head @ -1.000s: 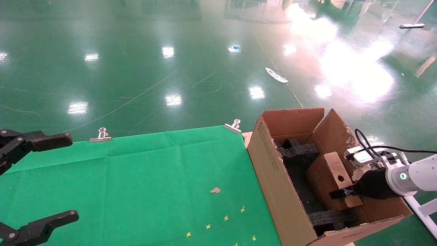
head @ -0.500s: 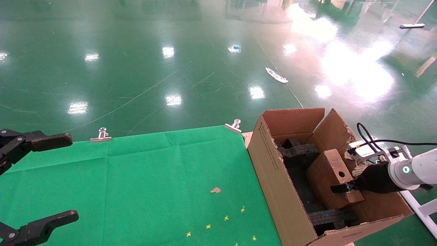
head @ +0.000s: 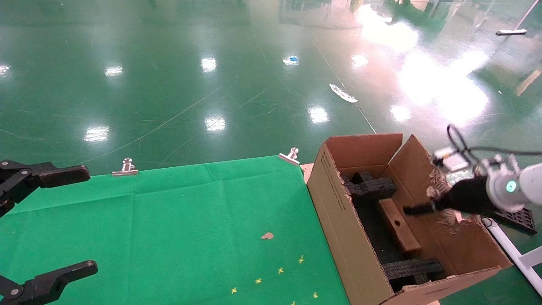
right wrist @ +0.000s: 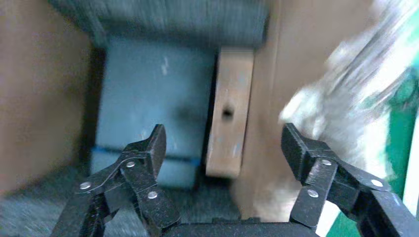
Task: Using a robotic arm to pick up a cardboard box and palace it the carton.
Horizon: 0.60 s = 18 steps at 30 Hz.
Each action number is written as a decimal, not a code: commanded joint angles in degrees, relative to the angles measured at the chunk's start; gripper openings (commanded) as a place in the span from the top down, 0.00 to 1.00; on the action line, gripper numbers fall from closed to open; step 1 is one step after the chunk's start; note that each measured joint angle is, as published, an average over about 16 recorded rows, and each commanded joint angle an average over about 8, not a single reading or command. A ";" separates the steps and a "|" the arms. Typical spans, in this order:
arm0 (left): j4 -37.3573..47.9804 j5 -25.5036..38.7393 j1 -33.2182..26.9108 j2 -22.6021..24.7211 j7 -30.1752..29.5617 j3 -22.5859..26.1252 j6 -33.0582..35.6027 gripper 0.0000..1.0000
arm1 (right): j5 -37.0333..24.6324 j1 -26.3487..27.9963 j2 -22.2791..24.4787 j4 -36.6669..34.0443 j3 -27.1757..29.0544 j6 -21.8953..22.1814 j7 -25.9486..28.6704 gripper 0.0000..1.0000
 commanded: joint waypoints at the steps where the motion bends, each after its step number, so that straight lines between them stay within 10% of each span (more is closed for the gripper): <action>1: 0.00 0.00 0.00 0.00 0.00 0.01 0.00 0.00 | -0.43 1.90 0.51 1.06 0.44 -0.17 -0.29 0.00; 9: 0.00 -0.02 -0.01 -0.01 0.02 0.03 -0.01 0.00 | -2.01 15.00 4.18 8.90 5.59 -2.36 -6.61 0.00; 18: 0.03 -0.04 0.00 -0.02 0.04 0.04 -0.03 0.00 | -2.20 17.73 6.05 14.09 9.19 -2.13 -10.25 0.00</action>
